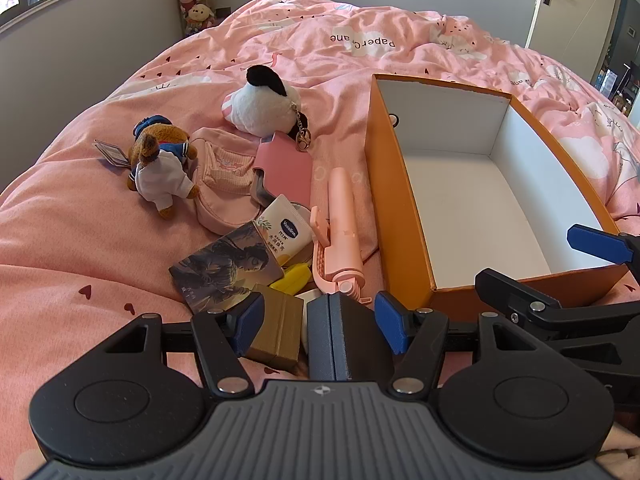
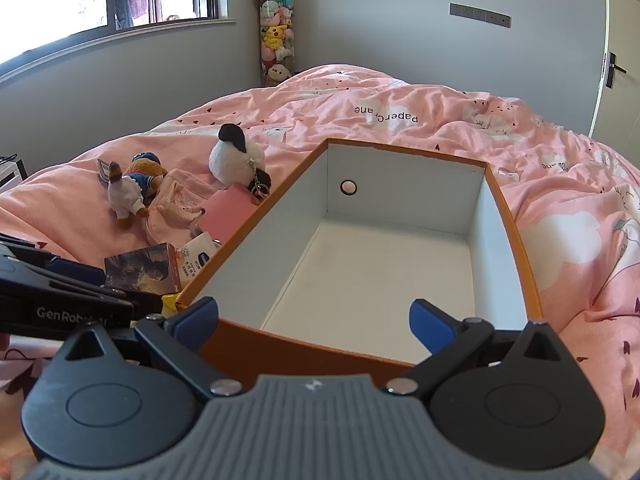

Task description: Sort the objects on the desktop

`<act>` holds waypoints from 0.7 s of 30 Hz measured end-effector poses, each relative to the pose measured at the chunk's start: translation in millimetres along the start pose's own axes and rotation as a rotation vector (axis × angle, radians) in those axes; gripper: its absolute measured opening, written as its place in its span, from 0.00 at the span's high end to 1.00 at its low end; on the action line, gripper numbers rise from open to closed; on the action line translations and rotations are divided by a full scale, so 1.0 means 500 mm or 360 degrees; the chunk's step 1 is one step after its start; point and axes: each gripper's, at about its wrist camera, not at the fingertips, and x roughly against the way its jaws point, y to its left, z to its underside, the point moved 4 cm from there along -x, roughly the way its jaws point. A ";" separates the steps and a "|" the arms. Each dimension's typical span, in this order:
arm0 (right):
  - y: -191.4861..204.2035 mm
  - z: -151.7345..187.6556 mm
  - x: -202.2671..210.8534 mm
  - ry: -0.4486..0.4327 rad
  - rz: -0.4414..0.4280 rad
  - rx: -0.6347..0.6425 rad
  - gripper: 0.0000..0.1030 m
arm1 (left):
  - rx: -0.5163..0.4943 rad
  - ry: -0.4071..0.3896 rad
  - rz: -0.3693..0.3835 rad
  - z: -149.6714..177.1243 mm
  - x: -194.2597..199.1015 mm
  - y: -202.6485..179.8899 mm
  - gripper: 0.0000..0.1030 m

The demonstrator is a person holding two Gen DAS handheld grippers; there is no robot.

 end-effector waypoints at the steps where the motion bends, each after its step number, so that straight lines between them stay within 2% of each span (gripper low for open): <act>1: 0.000 0.000 0.000 0.0000 0.0000 0.0000 0.01 | 0.0000 0.0001 0.0000 0.001 -0.001 0.000 0.30; 21: 0.005 0.003 -0.002 0.0005 -0.0005 -0.0002 0.01 | 0.0002 0.0004 0.0002 0.006 -0.002 -0.001 0.30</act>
